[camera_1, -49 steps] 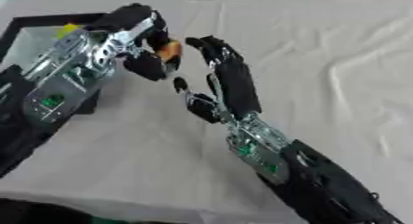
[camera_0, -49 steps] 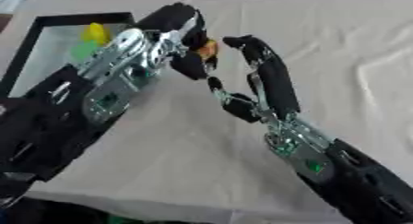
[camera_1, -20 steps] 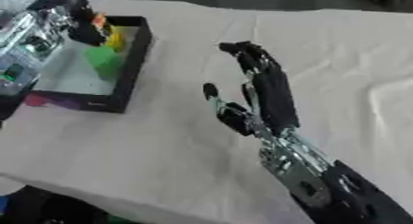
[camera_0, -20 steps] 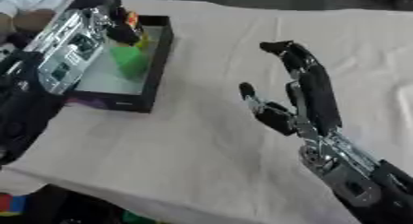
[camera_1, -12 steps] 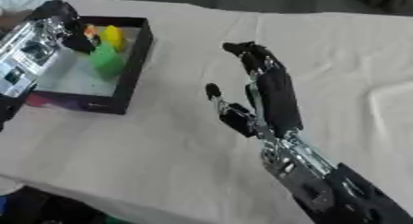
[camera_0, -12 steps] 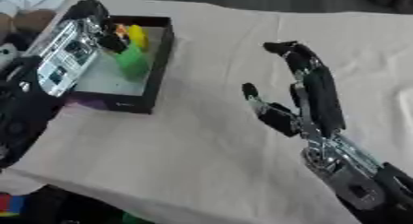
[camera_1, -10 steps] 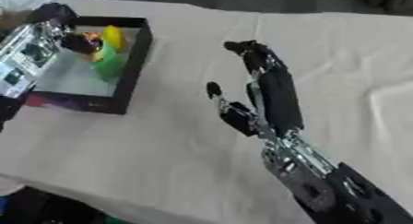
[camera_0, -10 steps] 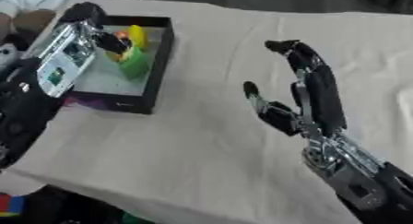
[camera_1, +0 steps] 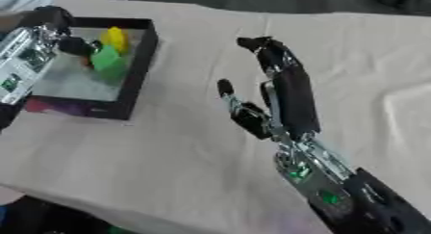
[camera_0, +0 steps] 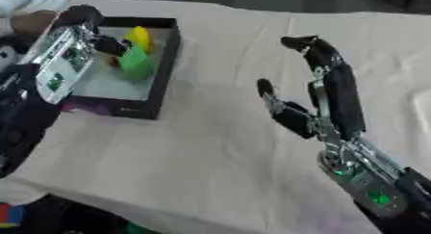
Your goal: Pick up the objects with one hand, pass them to the other hand, and then place them into the box on the other side of the table.
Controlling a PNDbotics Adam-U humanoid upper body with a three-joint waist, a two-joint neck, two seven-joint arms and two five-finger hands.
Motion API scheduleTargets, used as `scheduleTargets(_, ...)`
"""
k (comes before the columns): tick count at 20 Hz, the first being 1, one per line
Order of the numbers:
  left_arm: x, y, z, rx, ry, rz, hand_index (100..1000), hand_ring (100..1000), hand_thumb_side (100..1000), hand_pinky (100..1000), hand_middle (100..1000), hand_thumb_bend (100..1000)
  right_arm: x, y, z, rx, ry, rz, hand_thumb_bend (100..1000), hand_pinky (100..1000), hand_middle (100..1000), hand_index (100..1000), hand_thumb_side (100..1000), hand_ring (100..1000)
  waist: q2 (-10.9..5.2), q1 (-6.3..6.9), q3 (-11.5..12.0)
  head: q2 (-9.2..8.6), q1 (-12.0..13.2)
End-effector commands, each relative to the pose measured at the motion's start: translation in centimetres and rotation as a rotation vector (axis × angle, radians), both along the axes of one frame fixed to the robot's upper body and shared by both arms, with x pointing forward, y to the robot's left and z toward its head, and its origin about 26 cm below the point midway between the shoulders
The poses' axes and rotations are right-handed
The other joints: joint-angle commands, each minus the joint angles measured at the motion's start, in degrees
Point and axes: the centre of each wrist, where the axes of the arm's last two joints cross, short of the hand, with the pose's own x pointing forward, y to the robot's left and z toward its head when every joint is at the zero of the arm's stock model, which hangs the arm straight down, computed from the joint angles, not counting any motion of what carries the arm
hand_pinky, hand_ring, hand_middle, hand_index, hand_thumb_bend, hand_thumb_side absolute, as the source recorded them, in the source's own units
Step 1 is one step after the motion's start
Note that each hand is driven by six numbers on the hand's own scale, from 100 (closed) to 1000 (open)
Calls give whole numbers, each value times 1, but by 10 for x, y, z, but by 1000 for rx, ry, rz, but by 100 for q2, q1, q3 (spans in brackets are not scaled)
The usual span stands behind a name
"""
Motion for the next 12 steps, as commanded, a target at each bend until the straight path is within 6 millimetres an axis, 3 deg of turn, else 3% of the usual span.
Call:
scheduleTargets(1, -23, 1, 36, -104, -288, -108, 732, 715, 574, 649, 620, 100, -4, -10, 24, 64, -52, -10, 134, 648, 654, 775, 100, 740, -153, 17, -15, 25, -89)
scheduleTargets(5, -28, 4, 25, -313, -486, -253, 729, 718, 609, 645, 623, 100, -11, -16, 39, 122, -53, -5, 100, 647, 659, 784, 100, 741, -152, 13, -49, 22, -129)
scheduleTargets(6, -33, -1, 21, -397, -529, -322, 771, 748, 690, 678, 656, 100, -13, -21, 46, 161, -33, -1, 100, 628, 652, 785, 174, 724, -154, -4, -83, 16, -177)
scheduleTargets(10, -50, -10, 9, -711, -666, -555, 788, 754, 688, 675, 674, 100, -30, -46, 73, 346, 213, 92, 100, 572, 620, 766, 399, 685, -143, -54, -178, 2, -211)
scheduleTargets(12, -56, -13, 4, -810, -716, -606, 785, 747, 682, 662, 671, 100, -31, -58, 79, 442, 336, 143, 100, 559, 613, 760, 416, 679, -137, -81, -220, -1, -193)
